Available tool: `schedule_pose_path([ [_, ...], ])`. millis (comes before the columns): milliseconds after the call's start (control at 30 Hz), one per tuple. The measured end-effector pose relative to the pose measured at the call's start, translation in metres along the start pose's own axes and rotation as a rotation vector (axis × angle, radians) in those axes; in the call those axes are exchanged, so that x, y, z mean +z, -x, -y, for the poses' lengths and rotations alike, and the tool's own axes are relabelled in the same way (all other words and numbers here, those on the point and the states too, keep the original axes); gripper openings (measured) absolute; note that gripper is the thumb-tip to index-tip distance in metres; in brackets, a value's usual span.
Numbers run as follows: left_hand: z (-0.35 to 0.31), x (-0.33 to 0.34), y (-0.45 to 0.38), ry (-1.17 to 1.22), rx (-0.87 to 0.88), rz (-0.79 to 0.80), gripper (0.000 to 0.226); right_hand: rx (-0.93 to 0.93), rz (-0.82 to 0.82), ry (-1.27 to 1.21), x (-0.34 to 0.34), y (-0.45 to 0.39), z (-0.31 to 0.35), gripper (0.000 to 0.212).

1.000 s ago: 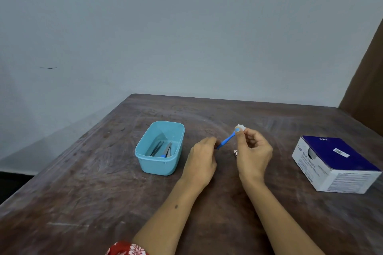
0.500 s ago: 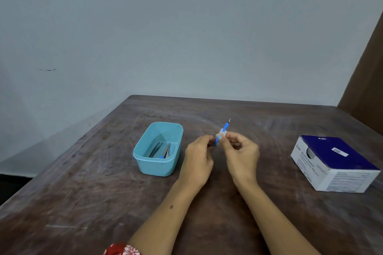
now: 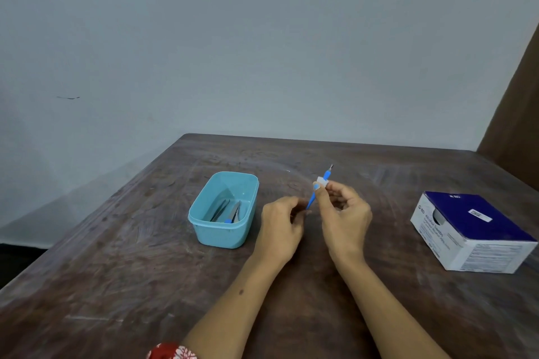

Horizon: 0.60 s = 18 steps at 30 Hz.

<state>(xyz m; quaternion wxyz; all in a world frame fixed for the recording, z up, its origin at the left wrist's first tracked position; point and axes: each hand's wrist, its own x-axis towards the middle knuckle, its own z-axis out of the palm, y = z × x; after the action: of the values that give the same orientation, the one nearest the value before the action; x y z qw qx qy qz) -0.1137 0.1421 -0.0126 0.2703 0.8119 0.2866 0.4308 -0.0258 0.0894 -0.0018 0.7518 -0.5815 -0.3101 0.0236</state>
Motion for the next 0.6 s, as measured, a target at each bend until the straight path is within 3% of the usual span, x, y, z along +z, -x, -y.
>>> schedule_pose_path([
  [167,0.0003,-0.001,-0.0001,0.016,-0.041,-0.005,0.021,0.024,0.102,0.084,0.0004,0.0003,-0.0042,0.008],
  [333,-0.0025,-0.0007,0.0002,0.06,-0.048,0.021,0.02,-0.099,0.031,0.092,-0.0026,0.0003,-0.0003,0.009],
  [500,-0.0025,-0.0019,0.0,0.073,-0.031,-0.044,0.024,-0.029,0.141,0.16,0.0002,0.0014,-0.0067,0.004],
  [600,-0.0023,-0.0008,-0.0004,0.112,-0.06,-0.047,0.022,-0.1,0.085,0.139,0.0004,0.0018,-0.0024,0.003],
])
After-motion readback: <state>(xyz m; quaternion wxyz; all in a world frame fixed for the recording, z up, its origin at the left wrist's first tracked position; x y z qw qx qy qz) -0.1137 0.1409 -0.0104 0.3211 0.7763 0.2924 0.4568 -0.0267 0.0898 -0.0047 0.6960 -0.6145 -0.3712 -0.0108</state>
